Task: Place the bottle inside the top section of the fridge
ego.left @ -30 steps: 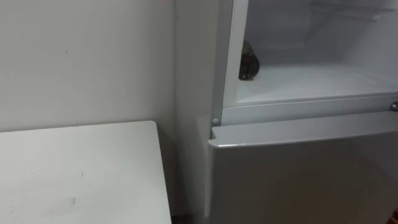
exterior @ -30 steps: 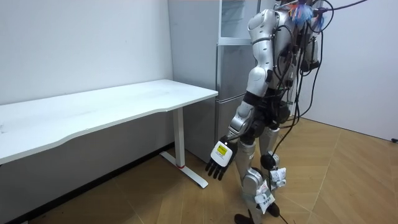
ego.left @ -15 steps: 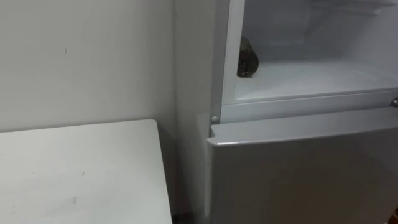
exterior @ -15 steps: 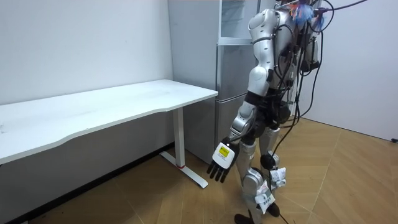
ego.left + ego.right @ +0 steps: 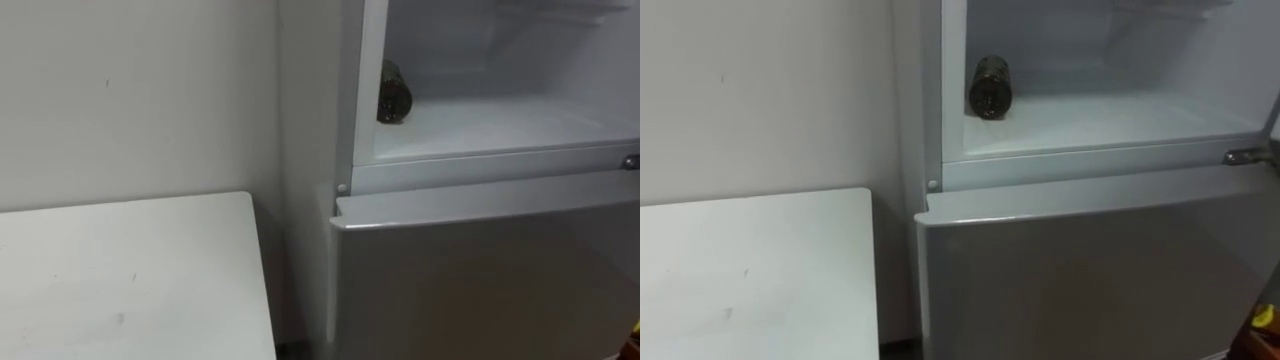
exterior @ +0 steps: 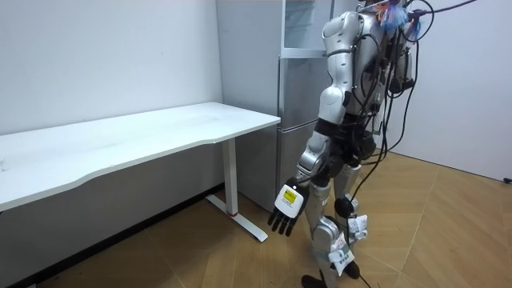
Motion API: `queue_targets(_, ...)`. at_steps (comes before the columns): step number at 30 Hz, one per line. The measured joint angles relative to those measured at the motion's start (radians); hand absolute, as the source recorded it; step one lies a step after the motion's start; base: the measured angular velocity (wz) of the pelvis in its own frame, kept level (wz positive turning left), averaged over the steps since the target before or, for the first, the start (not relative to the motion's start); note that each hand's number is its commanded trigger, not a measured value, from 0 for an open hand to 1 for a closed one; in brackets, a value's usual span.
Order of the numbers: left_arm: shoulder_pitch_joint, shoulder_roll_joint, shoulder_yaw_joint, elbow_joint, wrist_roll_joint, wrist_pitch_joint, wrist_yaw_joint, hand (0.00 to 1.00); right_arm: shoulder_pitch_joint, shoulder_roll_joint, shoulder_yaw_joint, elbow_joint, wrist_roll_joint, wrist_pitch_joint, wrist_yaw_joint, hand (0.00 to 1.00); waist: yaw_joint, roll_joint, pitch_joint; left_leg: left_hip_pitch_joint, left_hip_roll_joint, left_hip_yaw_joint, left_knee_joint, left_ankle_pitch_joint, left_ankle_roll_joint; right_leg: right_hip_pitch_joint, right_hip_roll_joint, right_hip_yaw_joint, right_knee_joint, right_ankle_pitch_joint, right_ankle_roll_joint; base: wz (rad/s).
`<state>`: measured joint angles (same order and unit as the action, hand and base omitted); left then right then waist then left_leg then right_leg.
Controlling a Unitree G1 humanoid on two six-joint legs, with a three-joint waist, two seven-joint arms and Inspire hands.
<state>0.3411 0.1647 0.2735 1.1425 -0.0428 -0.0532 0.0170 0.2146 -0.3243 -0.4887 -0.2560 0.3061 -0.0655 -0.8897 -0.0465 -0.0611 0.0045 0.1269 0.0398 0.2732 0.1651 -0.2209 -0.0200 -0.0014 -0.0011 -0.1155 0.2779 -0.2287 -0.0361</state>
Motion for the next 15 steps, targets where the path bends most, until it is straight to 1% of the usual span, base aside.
queue_targets(7, -0.001, -0.001, -0.001, 0.009, 0.016, 0.000, -0.001, 0.00, 0.000, 0.000, 0.008, -0.009, -0.001, 0.000, 0.039, 0.00, 0.012, 0.000, 0.0000, 0.000, 0.001, 0.000, 0.002, 0.000, 0.000, 0.000, 0.001, 0.001, 0.000, 0.000, 0.000, 0.00)
queue_targets(11, -0.001, -0.001, -0.001, 0.009, 0.016, 0.000, -0.006, 0.00, 0.000, 0.000, 0.021, -0.031, -0.002, 0.000, 0.074, 0.00, 0.019, 0.003, 0.0016, -0.001, 0.001, 0.000, 0.003, 0.000, 0.000, 0.000, 0.001, 0.002, -0.001, 0.001, -0.001, 0.00)
queue_targets(15, -0.001, -0.001, -0.003, 0.009, 0.016, 0.000, -0.008, 0.00, 0.000, 0.000, 0.055, -0.050, -0.074, 0.000, 0.107, 0.00, 0.021, 0.007, 0.0016, -0.004, 0.001, 0.000, 0.003, 0.000, 0.000, 0.000, 0.001, 0.003, -0.003, 0.001, -0.001, 0.00)
